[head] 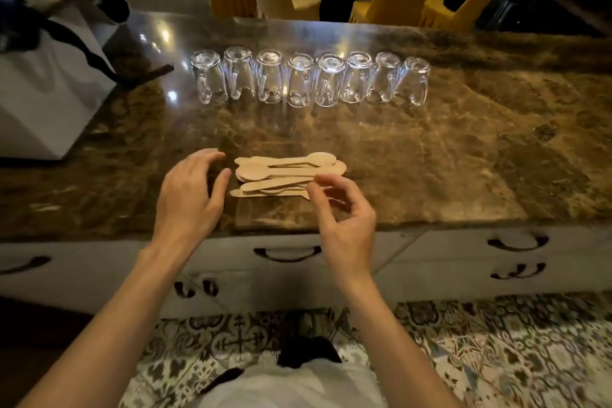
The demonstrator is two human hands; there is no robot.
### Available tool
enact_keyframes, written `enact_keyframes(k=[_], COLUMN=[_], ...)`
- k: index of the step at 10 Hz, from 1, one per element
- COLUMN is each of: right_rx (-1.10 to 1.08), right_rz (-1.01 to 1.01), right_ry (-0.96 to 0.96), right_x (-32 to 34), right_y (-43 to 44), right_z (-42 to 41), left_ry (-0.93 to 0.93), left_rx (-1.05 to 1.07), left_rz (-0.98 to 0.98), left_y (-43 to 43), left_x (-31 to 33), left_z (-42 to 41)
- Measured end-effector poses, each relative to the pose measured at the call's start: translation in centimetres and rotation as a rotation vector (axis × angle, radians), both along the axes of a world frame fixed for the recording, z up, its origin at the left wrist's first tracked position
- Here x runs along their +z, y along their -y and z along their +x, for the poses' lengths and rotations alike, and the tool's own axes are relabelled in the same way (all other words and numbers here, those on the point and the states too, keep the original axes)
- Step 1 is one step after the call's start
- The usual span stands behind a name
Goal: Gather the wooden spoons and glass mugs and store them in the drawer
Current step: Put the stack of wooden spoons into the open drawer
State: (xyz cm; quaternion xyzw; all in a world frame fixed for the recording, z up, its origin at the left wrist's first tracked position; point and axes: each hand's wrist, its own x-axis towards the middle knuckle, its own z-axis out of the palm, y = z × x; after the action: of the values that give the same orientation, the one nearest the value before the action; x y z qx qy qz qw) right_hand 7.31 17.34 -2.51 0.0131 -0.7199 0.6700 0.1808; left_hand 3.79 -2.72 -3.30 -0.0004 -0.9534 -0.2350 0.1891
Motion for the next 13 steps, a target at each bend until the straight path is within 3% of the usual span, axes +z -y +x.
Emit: enact_keyframes(k=[1,3,5,7,13], right_rx=[-0.073,-0.189,-0.365,-0.314,-0.278], right_rz=[-0.49,-1.178,-1.506,-1.595,-1.524], right_ry=[0.213,0.608,0.792,0.82,0.828], right_x=[-2.3,-6.5,-9.9,-10.4,-9.2], right_y=[1.7,3.0,3.7,4.7,4.8], right_z=[2.8,5.0,5.1,3.6,5.2], left_ry=[0.08,0.212,0.231,0.206,0.188], left_rx=[0.062,0.135,0.146,0.153,0.144], left_rz=[-0.085,-0.168,-0.213,-0.176,-0.171], left_y=[0.9,1.4,1.2,1.1,1.4], left_x=[-1.1,-2.9,-3.2,-3.0,-3.1], left_z=[0.0,-0.3,-0.4,-0.1,0.1])
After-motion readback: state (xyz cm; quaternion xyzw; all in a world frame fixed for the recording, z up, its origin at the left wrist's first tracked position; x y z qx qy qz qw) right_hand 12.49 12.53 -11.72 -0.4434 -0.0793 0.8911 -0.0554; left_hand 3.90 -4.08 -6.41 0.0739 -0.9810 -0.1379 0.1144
